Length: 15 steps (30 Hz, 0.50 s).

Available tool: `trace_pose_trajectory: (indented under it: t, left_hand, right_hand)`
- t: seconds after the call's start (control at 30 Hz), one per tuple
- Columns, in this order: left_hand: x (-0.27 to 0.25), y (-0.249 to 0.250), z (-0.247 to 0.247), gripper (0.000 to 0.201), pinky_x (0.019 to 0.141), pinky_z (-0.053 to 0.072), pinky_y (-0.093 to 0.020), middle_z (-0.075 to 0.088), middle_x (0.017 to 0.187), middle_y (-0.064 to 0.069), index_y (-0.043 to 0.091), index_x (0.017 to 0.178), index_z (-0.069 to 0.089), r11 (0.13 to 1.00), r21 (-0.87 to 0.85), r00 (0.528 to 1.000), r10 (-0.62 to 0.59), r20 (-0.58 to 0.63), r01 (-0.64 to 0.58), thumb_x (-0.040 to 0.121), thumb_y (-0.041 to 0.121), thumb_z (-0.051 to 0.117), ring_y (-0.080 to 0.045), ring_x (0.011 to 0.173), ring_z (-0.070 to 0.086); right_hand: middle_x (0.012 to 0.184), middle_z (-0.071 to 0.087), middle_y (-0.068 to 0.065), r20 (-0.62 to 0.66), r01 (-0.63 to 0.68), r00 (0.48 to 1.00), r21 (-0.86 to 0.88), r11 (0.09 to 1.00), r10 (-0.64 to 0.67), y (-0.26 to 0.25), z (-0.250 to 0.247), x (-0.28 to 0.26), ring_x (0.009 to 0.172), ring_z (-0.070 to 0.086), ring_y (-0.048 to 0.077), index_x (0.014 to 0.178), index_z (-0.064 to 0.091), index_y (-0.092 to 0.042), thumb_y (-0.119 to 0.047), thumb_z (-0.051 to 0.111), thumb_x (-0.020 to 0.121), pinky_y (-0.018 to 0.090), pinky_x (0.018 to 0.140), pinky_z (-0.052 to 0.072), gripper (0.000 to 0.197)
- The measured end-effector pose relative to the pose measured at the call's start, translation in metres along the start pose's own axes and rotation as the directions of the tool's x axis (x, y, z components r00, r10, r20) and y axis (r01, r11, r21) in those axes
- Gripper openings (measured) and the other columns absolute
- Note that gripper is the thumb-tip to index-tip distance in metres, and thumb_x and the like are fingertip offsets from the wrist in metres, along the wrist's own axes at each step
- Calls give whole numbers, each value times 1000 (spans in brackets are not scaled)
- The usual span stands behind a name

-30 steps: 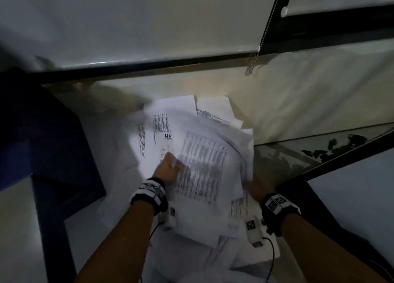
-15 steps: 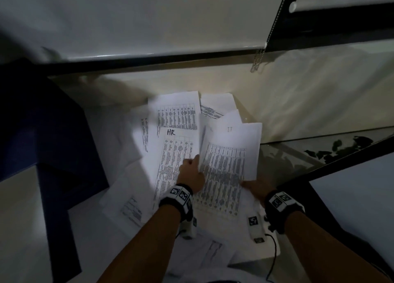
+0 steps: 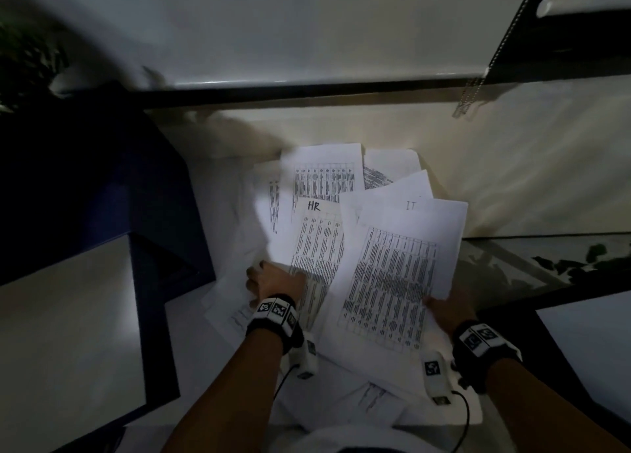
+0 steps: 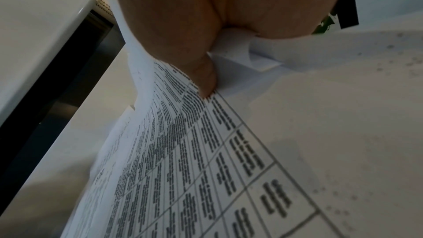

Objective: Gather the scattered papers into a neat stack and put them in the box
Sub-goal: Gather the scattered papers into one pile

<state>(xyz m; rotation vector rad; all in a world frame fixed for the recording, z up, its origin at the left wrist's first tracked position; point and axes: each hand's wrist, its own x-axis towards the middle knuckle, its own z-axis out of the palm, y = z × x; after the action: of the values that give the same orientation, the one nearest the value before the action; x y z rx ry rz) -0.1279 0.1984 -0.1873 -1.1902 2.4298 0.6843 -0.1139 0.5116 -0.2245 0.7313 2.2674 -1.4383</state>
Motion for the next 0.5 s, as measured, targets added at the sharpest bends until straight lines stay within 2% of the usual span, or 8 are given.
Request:
trace_pose_trajectory:
  t: [0.07, 0.13, 0.2, 0.27, 0.33, 0.4, 0.47, 0.5]
  left_hand:
    - [-5, 0, 1, 68, 98, 42, -47, 31, 141, -19, 15, 134, 45, 992, -120, 1000, -29, -7, 28, 78, 42, 73, -37, 126, 38]
    - [-4, -3, 4, 60, 89, 49, -42, 38, 135, -20, 20, 132, 48, 957, -285, 999, 41, -23, -46, 79, 26, 74, -38, 119, 45]
    - [-4, -8, 6, 68, 90, 54, -41, 48, 130, -16, 19, 139, 44, 878, -440, 982, 172, -78, -189, 79, 10, 73, -34, 115, 54]
    - [-4, -13, 2, 74, 83, 57, -31, 53, 122, -8, 16, 143, 37, 788, -565, 969, 217, -115, -244, 79, 1, 71, -29, 112, 58]
    - [-7, -18, -6, 77, 82, 49, -22, 56, 121, -10, 7, 144, 31, 800, -588, 991, 130, -29, -122, 82, 8, 76, -27, 111, 58]
    - [-12, -24, -11, 73, 84, 45, -26, 56, 129, -17, 2, 138, 37, 878, -479, 989, 58, 135, 14, 83, 27, 78, -29, 115, 57]
    - [-15, -26, -8, 54, 77, 45, -25, 62, 123, -14, 0, 124, 54, 939, -342, 969, 103, 226, -20, 86, 33, 73, -27, 104, 61]
    - [-16, -26, -7, 42, 73, 46, -24, 67, 115, -14, 1, 112, 62, 945, -315, 965, 156, 213, -83, 87, 33, 72, -24, 94, 63]
  right_hand:
    - [124, 61, 17, -6, 0, 1000, -8, 1000, 0, 3, 1, 1, 113, 57, 35, 128, 55, -8, -8, 67, 84, 53, 99, 46, 46]
    - [120, 61, 16, -6, 12, 1000, -5, 1000, -12, 3, 0, 2, 110, 57, 34, 127, 56, -7, -5, 66, 84, 50, 98, 47, 44]
    - [119, 61, 17, -11, 30, 999, -13, 999, -30, 4, 0, 3, 108, 58, 33, 125, 56, -8, -5, 67, 83, 49, 96, 48, 44]
    - [119, 62, 17, -14, 40, 999, 2, 999, -40, 6, 1, 4, 108, 59, 34, 125, 56, -10, -6, 67, 83, 53, 96, 48, 44]
    - [118, 63, 16, -17, 24, 1000, 12, 1000, -24, 8, 1, 5, 107, 60, 34, 124, 58, -10, -7, 68, 83, 55, 95, 48, 42]
    - [118, 63, 18, -21, 21, 1000, 21, 1000, -21, 10, 1, 7, 107, 60, 36, 123, 58, -9, -7, 68, 83, 56, 95, 48, 41]
    - [119, 63, 17, -19, 25, 1000, 17, 1000, -24, 10, 0, 8, 108, 60, 36, 124, 57, -9, -9, 69, 83, 56, 95, 48, 42]
    - [118, 62, 15, -15, 25, 1000, 11, 1000, -25, 11, 0, 8, 108, 59, 35, 126, 56, -10, -10, 69, 84, 56, 95, 48, 44]
